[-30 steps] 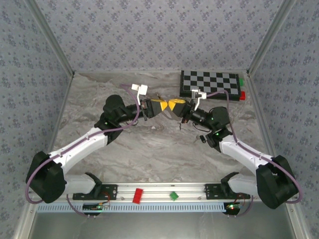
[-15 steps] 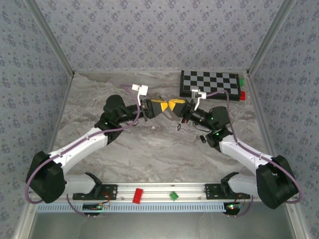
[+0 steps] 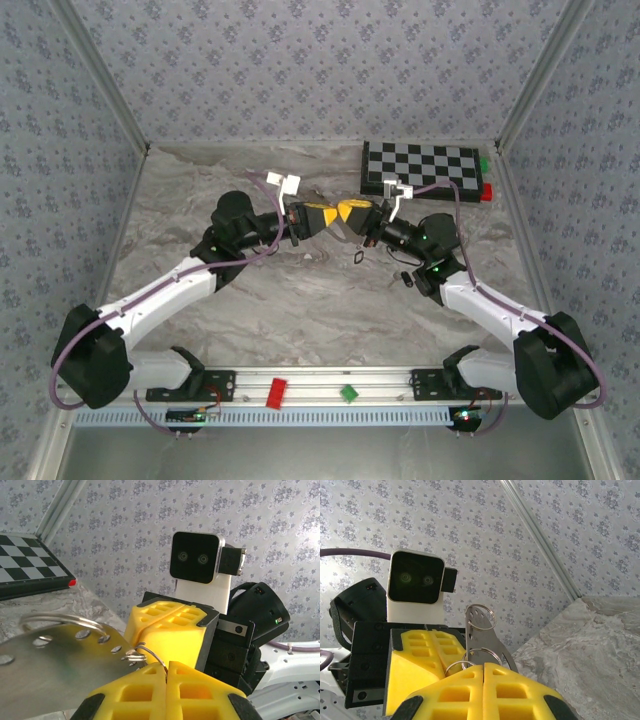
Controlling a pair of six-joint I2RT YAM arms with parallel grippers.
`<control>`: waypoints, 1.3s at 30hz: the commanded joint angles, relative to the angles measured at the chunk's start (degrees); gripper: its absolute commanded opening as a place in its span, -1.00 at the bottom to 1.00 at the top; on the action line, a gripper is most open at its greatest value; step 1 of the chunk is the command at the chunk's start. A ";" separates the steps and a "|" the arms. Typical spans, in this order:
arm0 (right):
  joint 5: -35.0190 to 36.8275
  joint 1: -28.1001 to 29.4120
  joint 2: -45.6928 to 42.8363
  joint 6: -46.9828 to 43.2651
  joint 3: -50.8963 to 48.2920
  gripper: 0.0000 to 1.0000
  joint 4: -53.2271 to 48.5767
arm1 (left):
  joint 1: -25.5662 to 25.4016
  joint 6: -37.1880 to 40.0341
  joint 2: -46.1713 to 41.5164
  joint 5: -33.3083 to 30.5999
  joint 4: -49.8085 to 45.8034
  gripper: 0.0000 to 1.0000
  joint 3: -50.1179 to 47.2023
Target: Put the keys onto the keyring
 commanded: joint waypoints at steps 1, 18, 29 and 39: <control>-0.68 0.64 -1.83 -1.73 -0.25 -1.00 -0.05 | -0.49 2.11 -1.57 -1.27 -0.97 -1.00 1.40; -2.49 -2.21 -11.20 -11.58 2.04 -0.41 -19.71 | 1.54 10.09 -3.22 5.40 -8.06 -1.00 3.27; -12.35 -2.94 -5.82 -13.57 6.96 -0.55 -23.14 | 1.65 10.59 -3.28 7.85 -8.66 -1.00 3.85; -15.39 -3.13 -3.87 -12.78 7.74 -0.69 -22.09 | 1.57 10.73 -3.10 8.58 -8.68 -1.00 4.19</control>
